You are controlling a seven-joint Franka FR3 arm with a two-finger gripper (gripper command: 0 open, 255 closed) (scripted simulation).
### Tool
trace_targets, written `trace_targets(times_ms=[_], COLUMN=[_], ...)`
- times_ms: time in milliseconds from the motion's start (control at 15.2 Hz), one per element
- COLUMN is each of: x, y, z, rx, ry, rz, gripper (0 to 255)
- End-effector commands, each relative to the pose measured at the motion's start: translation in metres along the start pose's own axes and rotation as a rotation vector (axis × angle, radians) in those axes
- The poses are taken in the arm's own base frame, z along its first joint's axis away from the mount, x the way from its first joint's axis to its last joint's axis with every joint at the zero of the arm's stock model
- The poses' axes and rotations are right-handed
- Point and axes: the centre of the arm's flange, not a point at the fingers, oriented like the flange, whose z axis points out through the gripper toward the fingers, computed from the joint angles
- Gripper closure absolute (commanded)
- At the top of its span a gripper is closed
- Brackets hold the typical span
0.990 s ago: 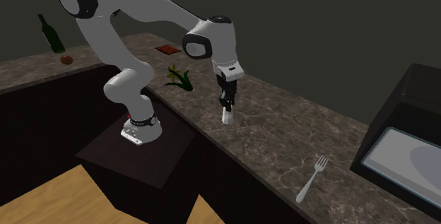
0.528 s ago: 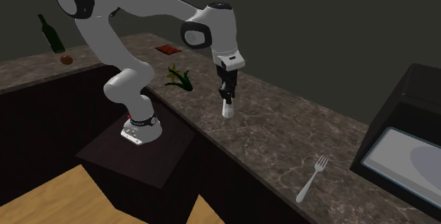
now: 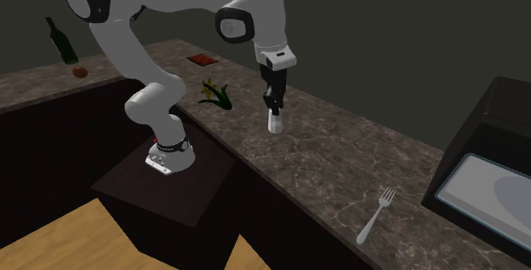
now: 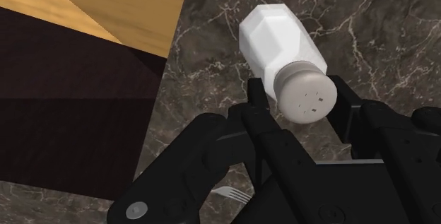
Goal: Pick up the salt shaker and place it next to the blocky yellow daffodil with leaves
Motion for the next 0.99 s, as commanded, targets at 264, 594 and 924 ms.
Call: trace_targets(times_ms=[264, 594, 924], x=[0.003, -0.047, -0.097], y=[-0.002, -0.045, -0.088], z=[-0.026, -0.029, -0.032], rx=[0.000, 0.000, 0.000], ry=[0.000, 0.000, 0.000], rz=[0.000, 0.000, 0.000], gripper=[255, 255, 255])
